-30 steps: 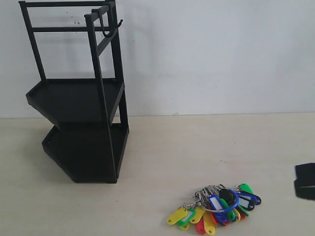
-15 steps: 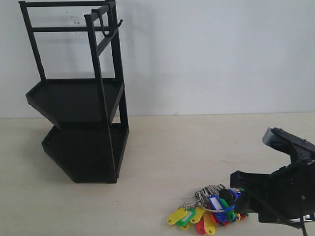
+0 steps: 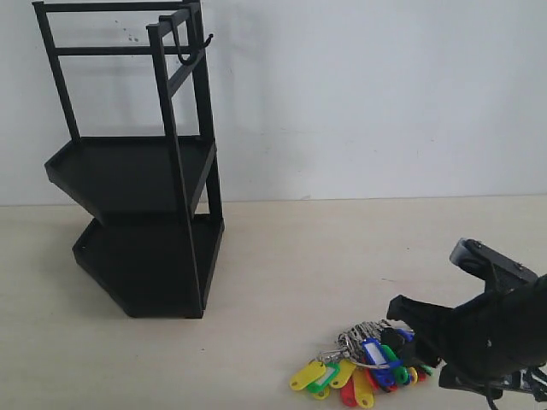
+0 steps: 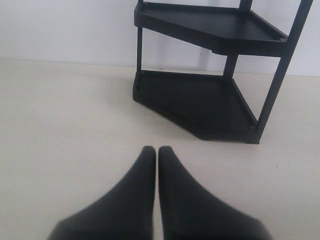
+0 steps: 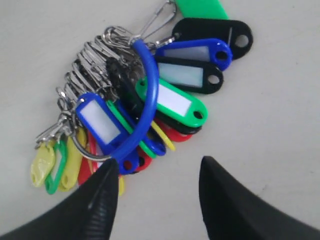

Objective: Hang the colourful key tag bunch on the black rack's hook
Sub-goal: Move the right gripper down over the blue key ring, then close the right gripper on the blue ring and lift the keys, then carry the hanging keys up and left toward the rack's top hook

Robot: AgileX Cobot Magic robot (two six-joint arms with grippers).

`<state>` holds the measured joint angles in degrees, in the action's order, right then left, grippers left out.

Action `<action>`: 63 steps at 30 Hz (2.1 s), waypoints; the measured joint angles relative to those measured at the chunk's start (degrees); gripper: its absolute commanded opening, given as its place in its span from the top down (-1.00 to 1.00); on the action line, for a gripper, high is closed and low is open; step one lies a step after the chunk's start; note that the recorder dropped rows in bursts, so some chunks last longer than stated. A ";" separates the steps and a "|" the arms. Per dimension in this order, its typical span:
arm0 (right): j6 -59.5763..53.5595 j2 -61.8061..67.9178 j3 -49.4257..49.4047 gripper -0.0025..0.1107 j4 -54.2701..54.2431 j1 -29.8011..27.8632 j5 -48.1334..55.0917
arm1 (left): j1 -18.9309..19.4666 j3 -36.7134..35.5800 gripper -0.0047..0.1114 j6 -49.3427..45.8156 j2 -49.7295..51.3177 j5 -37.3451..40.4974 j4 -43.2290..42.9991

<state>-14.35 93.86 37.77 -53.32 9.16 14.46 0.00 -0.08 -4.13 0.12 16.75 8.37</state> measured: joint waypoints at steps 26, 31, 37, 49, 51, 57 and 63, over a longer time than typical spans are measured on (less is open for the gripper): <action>0.29 4.08 3.23 0.11 -6.14 4.55 -8.17 | 0.00 0.00 0.84 0.00 0.00 0.00 0.00; 1.65 4.94 3.32 0.11 -6.27 4.55 -9.24 | 0.00 0.00 0.84 0.00 0.00 0.00 0.00; 2.05 7.16 3.32 0.11 -6.27 4.55 -9.73 | 0.00 0.00 0.84 0.00 0.00 0.00 0.00; 2.16 9.96 3.44 0.96 -6.27 4.55 -12.79 | 0.00 0.00 0.84 0.00 0.00 0.00 0.00; 2.16 9.96 3.44 0.96 -6.27 4.55 -12.87 | 0.00 0.00 0.84 0.00 0.00 0.00 0.00; -4.32 4.69 3.44 0.96 -6.27 4.55 -13.49 | 0.00 0.00 0.84 0.00 0.00 0.00 0.00; -13.10 -4.45 3.44 0.96 -6.17 4.55 -14.05 | 0.00 0.00 0.84 0.00 0.00 0.00 0.00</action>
<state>-27.45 89.41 41.21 -59.49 13.71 0.41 0.00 -0.08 -4.13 0.12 16.75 8.37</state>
